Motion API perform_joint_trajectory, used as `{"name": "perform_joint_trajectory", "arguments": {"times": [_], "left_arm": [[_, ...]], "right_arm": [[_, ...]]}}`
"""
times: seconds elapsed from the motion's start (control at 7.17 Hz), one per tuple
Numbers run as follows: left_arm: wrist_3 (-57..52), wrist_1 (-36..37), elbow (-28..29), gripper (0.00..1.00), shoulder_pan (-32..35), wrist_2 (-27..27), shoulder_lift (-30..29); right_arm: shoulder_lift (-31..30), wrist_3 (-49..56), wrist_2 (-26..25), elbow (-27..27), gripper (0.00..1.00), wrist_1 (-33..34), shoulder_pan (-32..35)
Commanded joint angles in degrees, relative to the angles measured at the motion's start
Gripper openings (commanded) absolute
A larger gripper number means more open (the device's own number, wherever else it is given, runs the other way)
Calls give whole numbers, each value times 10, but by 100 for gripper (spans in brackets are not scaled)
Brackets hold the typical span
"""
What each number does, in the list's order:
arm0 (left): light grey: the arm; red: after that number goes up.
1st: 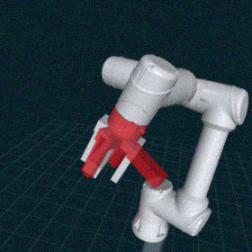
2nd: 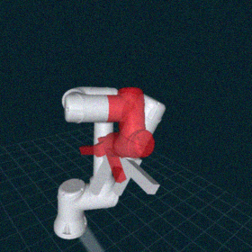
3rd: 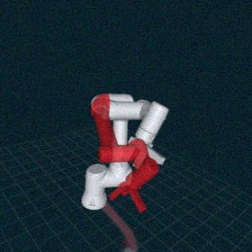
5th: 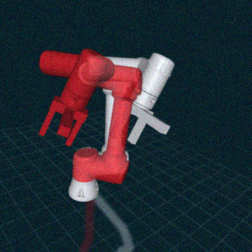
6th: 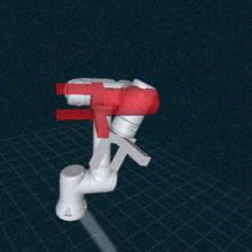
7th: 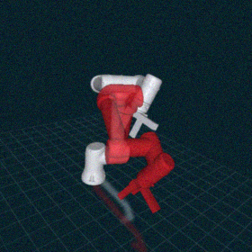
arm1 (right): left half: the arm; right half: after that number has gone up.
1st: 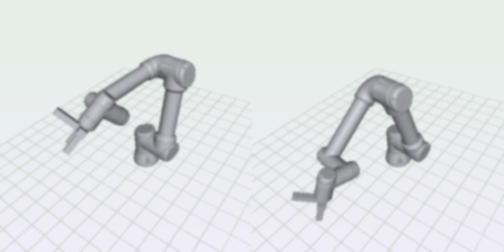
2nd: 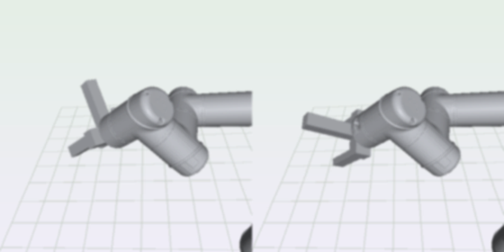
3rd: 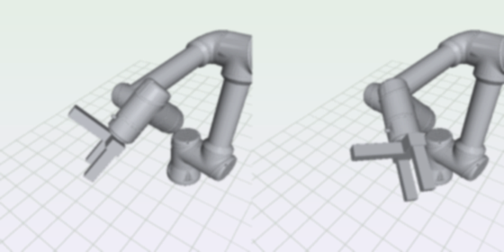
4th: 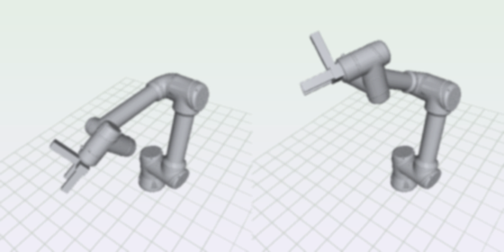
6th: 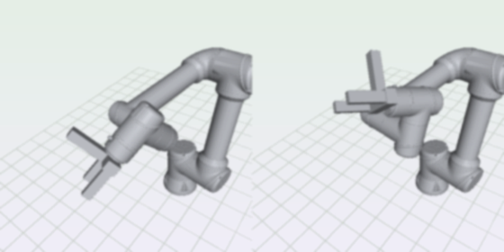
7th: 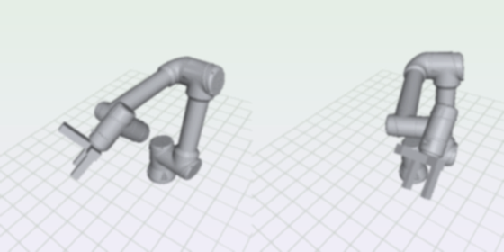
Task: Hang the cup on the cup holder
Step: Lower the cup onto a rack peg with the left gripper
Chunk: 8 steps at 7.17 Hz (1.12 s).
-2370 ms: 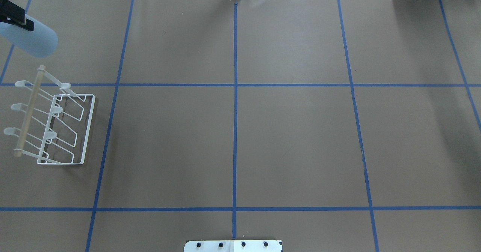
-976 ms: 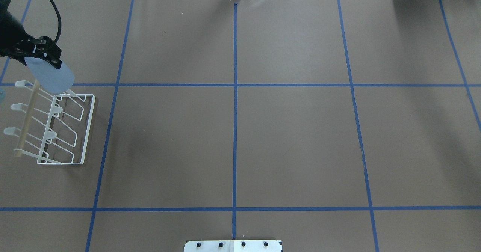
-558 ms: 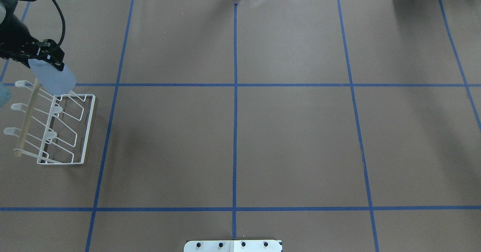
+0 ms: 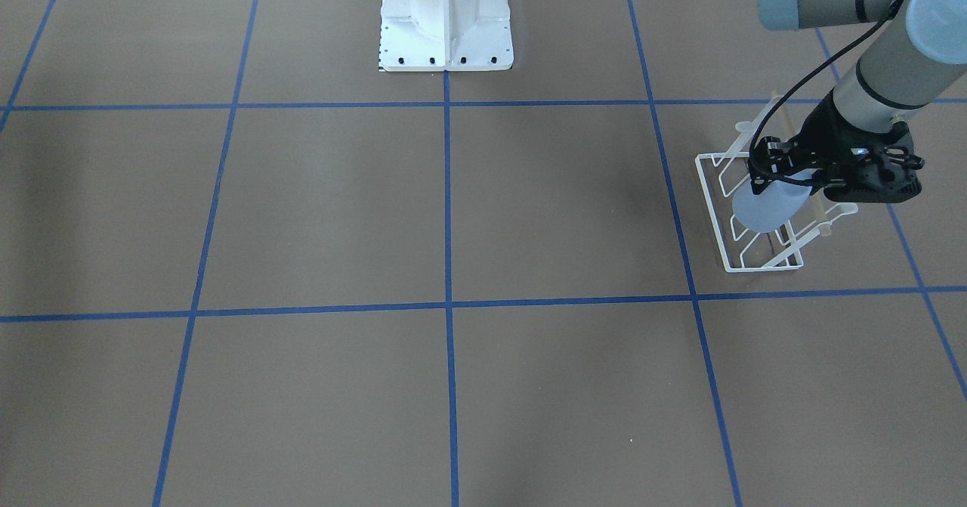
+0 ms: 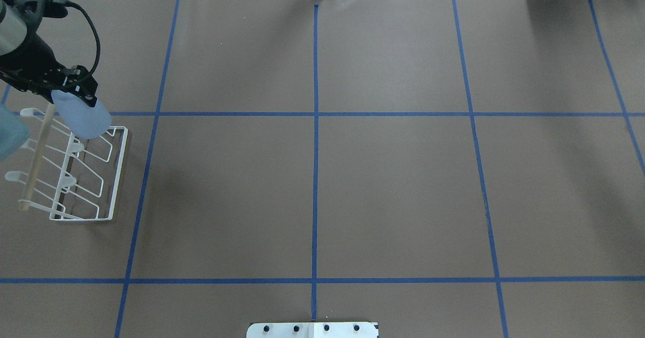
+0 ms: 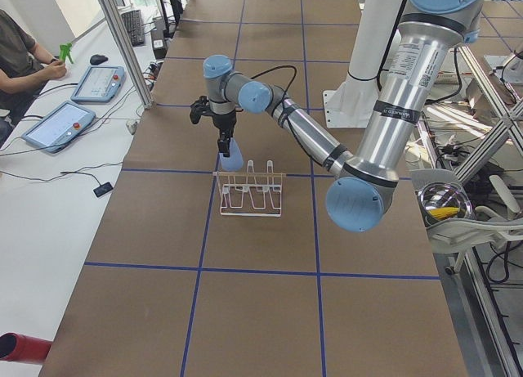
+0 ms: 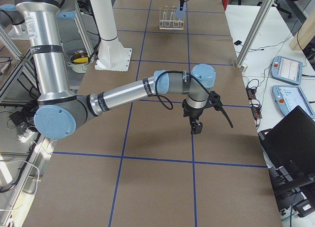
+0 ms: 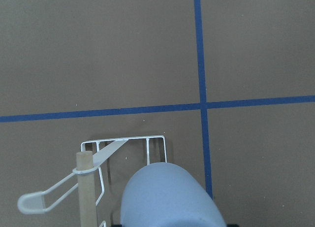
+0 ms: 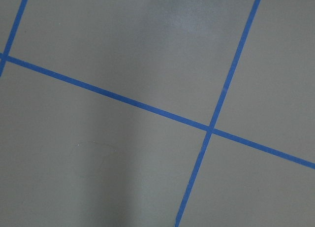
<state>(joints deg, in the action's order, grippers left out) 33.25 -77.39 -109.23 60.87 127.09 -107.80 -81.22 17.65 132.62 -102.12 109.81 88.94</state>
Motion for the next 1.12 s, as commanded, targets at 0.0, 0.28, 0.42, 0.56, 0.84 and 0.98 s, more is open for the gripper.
{"name": "perform_joint_trajectory", "arguments": {"times": [0.0, 0.28, 0.42, 0.56, 0.84, 0.98], "left_arm": [[1, -24, 21, 0, -2, 4, 1], [0, -29, 30, 0, -5, 4, 2], [-1, -29, 35, 0, -11, 4, 2], [-1, -30, 38, 0, -14, 4, 2], [0, -57, 53, 0, -15, 4, 3], [-2, -62, 60, 52, -15, 4, 3]], "right_arm": [[0, -1, 0, 2, 100, -1, 0], [0, -4, 0, 3, 100, -3, -1], [0, -5, 0, 4, 100, -4, -1], [0, -5, 0, 4, 100, -4, -1], [0, -5, 0, 4, 100, -3, -1], [-1, -4, 6, 4, 100, -3, -1]]}}
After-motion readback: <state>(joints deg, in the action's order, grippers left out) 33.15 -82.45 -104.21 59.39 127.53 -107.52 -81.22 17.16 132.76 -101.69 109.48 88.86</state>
